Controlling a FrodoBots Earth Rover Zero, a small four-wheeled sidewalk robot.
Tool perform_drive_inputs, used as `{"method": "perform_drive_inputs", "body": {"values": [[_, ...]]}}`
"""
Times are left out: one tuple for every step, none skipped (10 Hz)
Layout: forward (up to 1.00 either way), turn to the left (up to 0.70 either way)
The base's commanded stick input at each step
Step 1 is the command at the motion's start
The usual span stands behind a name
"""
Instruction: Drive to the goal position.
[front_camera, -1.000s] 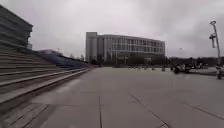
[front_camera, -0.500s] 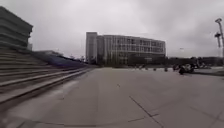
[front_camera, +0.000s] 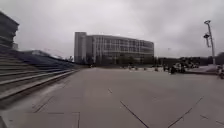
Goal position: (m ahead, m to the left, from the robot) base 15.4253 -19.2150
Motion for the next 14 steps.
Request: {"method": "perform_drive_inputs", "body": {"values": [[1.0, 0.0], [1.0, 0.0], [1.0, 0.0], [1.0, 0.0], [1.0, 0.0], [1.0, 0.0], [1.0, 0.0], [1.0, 0.0], [1.0, 0.0], [1.0, 0.0], [1.0, 0.0], [1.0, 0.0], [1.0, 0.0], [1.0, 0.0]]}}
